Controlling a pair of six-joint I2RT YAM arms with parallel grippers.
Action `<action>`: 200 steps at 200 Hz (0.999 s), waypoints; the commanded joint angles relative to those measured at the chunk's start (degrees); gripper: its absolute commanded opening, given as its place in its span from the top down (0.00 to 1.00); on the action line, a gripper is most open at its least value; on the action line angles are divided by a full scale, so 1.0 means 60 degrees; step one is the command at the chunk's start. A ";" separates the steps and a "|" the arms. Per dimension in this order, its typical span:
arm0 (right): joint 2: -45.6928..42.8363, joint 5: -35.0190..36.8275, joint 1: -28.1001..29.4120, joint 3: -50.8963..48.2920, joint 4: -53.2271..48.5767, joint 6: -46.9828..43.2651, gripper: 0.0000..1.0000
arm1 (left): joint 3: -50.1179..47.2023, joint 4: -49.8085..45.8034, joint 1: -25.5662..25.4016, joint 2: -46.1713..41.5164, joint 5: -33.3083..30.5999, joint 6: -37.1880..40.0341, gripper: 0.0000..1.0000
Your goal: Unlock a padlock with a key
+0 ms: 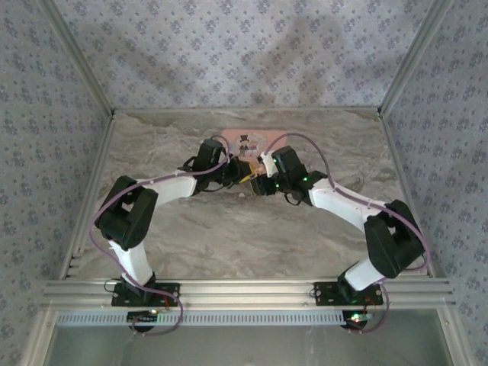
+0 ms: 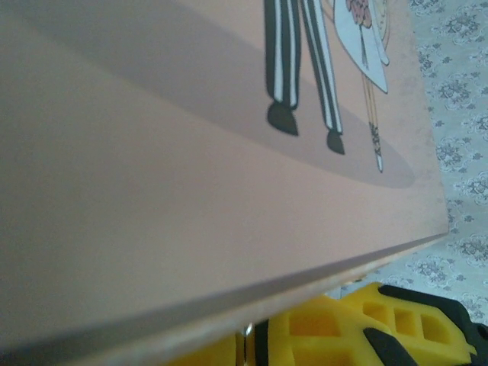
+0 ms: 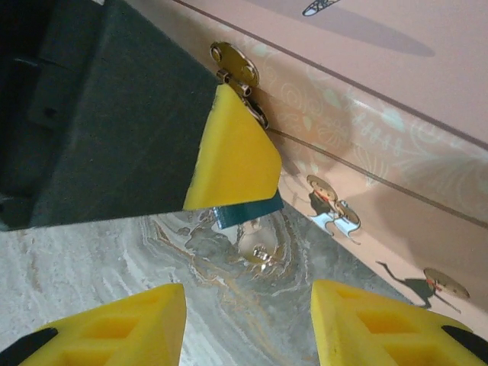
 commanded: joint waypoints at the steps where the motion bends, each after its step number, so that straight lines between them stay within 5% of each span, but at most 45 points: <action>1: 0.0316 0.0403 0.0101 0.0481 -0.0109 -0.0482 0.51 | 0.0463 0.0068 0.0058 -0.0374 0.0564 -0.0177 1.00; 137: 0.1174 0.0859 0.0190 0.1145 -0.0203 -0.1202 0.63 | 0.0565 0.0079 0.0138 -0.0270 0.0838 -0.0220 1.00; 168: 0.1193 0.0644 0.0172 0.1183 -0.0347 -0.1381 0.90 | 0.0515 0.0097 0.0135 -0.0263 0.0839 -0.0206 1.00; 200: 0.1132 0.0156 0.0122 0.1042 -0.0452 -0.1475 1.00 | 0.0451 0.0064 0.0143 -0.0256 0.0763 -0.0126 1.00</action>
